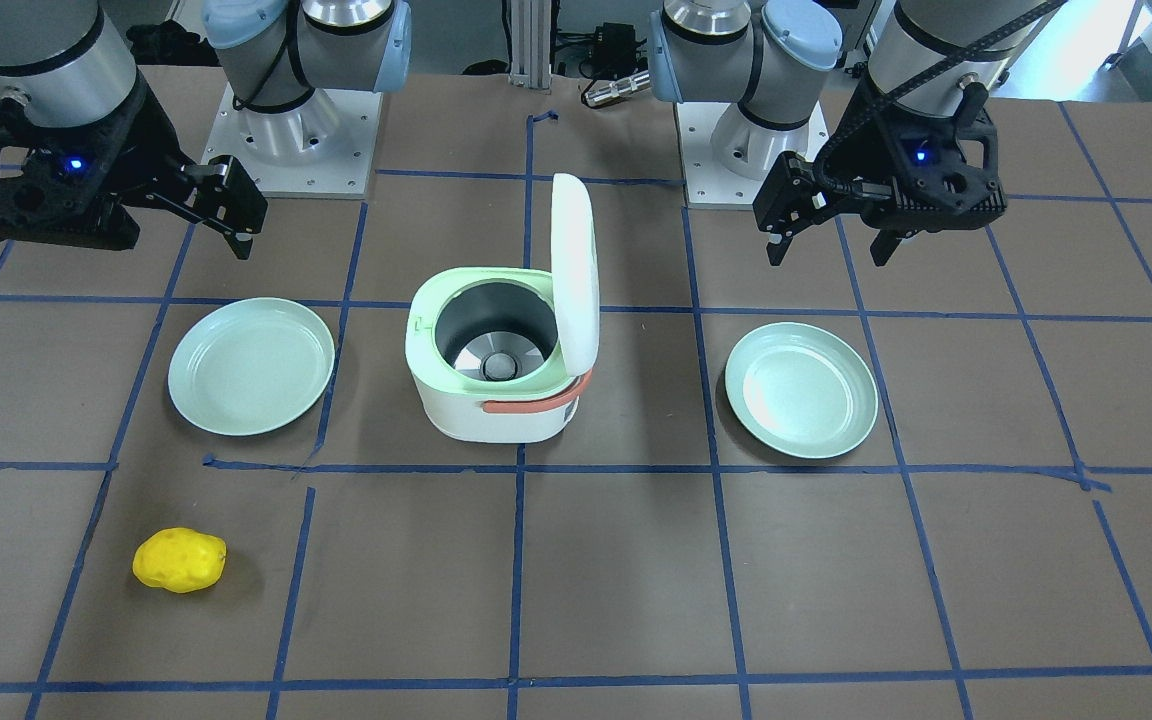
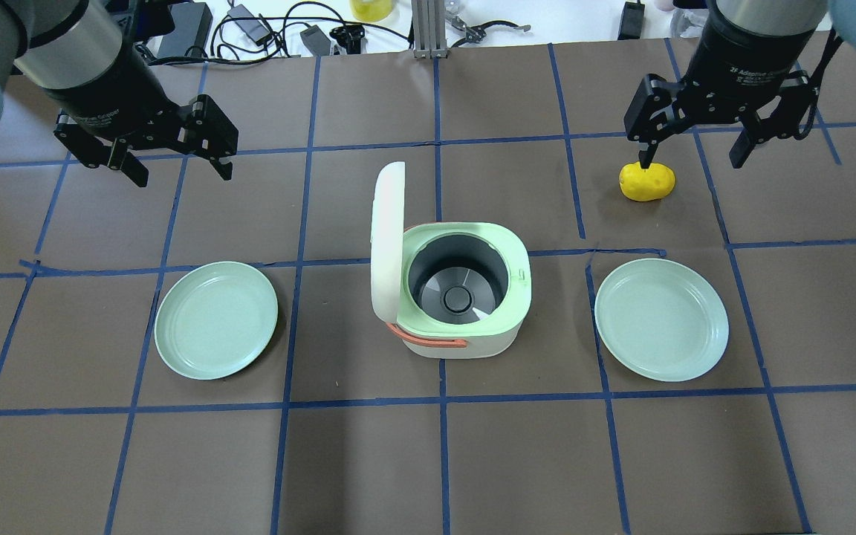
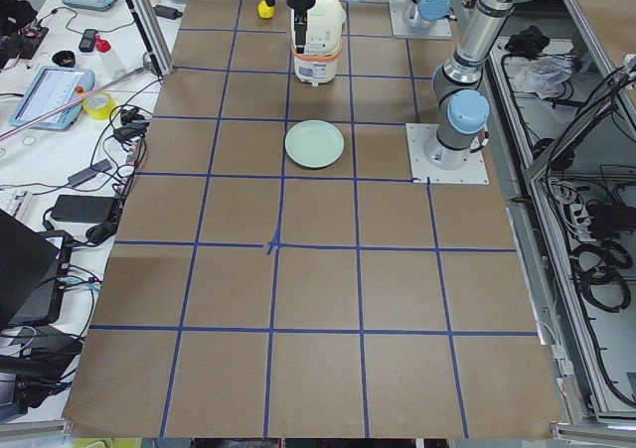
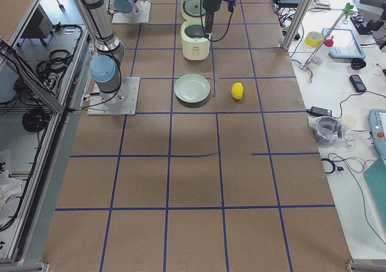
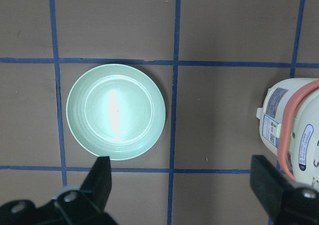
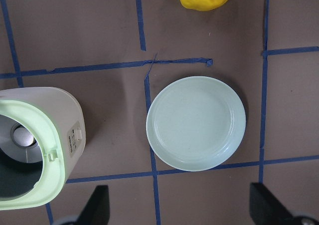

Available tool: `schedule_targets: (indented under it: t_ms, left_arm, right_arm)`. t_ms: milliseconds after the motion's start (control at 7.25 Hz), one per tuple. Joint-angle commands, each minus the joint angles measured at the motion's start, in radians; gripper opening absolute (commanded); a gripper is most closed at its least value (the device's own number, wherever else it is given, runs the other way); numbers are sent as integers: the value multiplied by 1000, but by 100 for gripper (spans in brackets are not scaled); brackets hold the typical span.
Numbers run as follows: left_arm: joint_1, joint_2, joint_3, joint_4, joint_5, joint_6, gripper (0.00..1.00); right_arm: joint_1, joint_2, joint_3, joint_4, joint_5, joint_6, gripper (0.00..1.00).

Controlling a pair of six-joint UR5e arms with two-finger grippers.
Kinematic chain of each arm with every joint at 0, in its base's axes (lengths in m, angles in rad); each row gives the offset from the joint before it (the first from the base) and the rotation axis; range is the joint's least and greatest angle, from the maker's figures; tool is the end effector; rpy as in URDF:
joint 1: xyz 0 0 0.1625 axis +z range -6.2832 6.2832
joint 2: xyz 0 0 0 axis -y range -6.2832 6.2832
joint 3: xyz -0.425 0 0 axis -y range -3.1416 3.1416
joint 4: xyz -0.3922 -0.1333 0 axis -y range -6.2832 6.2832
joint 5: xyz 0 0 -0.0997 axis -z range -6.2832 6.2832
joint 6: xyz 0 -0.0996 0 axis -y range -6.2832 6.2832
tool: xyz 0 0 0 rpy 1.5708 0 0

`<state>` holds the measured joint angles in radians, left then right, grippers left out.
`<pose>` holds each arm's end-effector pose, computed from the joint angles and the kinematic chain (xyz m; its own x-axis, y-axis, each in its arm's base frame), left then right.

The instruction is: Press rice cooker button

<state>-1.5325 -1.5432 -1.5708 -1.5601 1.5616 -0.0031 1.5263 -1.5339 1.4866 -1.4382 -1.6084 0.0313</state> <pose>-0.1156 -0.4885 0.5025 -0.9991 -0.0410 0.0093 -0.0414 0.9984 -0.0383 0.1073 -0.5036 0.4981 -0.9966 0.0724 0.0401 0.0755 0.9936 0.0840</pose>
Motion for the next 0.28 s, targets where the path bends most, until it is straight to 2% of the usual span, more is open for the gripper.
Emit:
schedule_targets:
  t_ms: [0,138]
  left_arm:
    - [0,0,0,0,0,-2,100]
    - [0,0,0,0,0,0,100]
  right_arm:
    - [0,0,0,-1,-2,1,100]
    - [0,0,0,-2,4,1,100]
